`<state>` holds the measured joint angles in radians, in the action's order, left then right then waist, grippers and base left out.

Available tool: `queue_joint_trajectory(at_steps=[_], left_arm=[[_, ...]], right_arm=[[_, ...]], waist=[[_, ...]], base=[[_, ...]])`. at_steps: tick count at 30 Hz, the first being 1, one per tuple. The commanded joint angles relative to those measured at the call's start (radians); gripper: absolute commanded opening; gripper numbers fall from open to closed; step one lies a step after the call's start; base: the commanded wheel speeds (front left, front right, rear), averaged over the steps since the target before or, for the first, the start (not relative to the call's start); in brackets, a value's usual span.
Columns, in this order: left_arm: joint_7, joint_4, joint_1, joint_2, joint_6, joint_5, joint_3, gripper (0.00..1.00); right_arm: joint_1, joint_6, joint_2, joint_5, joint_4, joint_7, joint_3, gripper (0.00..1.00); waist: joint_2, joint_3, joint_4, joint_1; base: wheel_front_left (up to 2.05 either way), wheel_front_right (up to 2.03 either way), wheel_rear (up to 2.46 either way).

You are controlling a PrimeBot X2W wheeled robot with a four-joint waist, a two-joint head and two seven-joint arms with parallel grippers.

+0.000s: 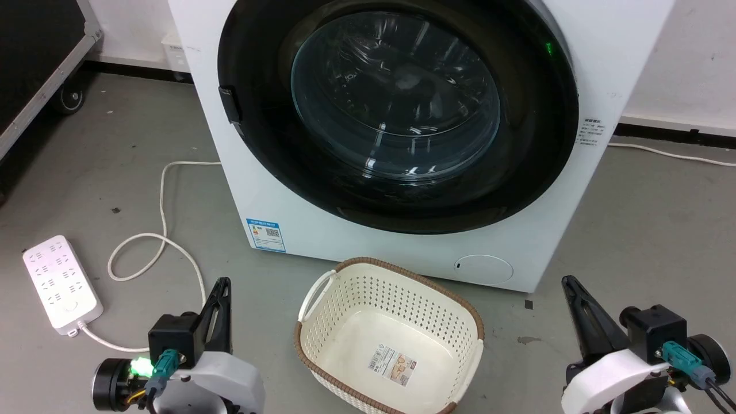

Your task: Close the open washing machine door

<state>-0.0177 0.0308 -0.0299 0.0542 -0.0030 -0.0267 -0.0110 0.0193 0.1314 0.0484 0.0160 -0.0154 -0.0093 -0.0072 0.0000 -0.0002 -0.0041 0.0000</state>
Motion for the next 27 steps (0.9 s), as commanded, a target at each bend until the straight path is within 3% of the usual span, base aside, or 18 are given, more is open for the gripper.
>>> queue_joint_trajectory(at_steps=[1, 27], left_arm=[[0.004, -0.011, 0.019, -0.001, 0.002, 0.011, 0.006, 0.0], [0.018, -0.031, 0.03, -0.004, 0.003, 0.027, 0.011, 0.0]], right_arm=[[-0.018, -0.001, 0.002, -0.007, 0.009, 0.003, 0.003, 0.0], [-0.019, -0.001, 0.002, -0.016, 0.015, 0.009, 0.007, 0.0]], waist=[[0.0, 0.0, 0.001, 0.0], [0.0, 0.0, 0.004, 0.0]], base=[[0.0, 0.0, 0.0], [0.0, 0.0, 0.0]])
